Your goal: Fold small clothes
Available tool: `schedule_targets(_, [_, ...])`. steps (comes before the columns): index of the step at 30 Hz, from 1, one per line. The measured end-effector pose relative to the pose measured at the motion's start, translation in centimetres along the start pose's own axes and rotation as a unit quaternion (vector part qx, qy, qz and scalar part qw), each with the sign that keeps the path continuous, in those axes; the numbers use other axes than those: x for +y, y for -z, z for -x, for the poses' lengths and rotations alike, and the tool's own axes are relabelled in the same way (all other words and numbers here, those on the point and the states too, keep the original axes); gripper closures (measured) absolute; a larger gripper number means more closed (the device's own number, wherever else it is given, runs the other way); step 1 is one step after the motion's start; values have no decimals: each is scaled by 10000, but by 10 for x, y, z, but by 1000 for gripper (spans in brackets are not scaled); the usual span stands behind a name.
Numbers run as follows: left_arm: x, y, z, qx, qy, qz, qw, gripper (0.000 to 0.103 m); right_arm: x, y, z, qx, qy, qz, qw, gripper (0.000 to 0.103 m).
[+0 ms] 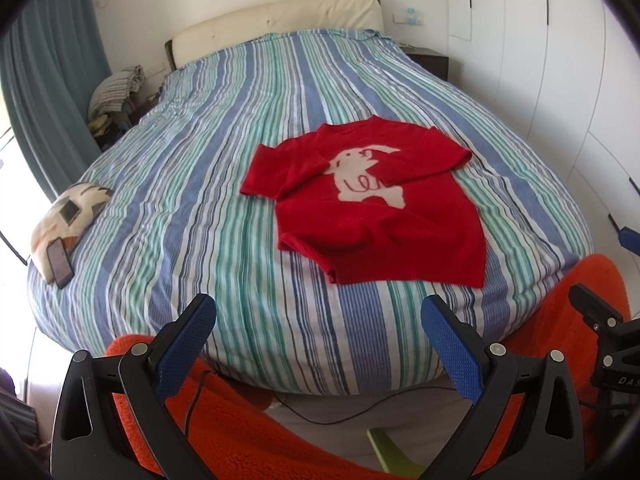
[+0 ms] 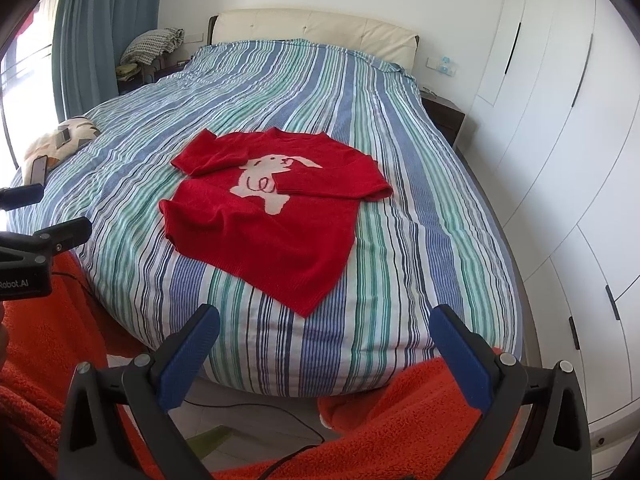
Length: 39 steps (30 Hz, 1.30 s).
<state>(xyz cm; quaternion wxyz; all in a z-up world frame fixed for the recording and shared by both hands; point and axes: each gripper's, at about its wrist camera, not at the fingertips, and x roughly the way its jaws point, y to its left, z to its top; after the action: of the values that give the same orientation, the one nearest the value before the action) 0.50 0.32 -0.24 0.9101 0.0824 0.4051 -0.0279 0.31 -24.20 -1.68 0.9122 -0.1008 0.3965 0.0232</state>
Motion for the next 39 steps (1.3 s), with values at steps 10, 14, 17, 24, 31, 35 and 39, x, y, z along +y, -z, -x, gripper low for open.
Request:
schedule_targets(10, [1, -2, -5, -9, -62, -36, 10000, 1, 9, -3, -10, 106, -44, 141, 9998, 0])
schedule_targets(14, [1, -1, -8, 21, -68, -39, 10000, 1, 7, -2, -13, 136, -47, 108, 9998, 0])
schedule_targets(17, [-1, -1, -8, 19, -71, -81, 9999, 1, 7, -2, -13, 142, -42, 83, 9999, 0])
schedule_targets(24, [-3, 0, -7, 6, -79, -129, 9999, 1, 6, 0, -14, 140, -22, 56, 9999, 0])
schedule_targets(31, [2, 2, -11, 58, -73, -2, 10000, 1, 6, 1, -13, 124, -20, 56, 9999, 0])
schedule_targets(35, [7, 5, -17, 146, -43, 104, 9998, 1, 7, 2, -14, 156, -12, 91, 9998, 0])
schedule_targets(39, [11, 5, -23, 239, -37, 166, 9996, 1, 10, 2, -20, 220, -23, 119, 9997, 0])
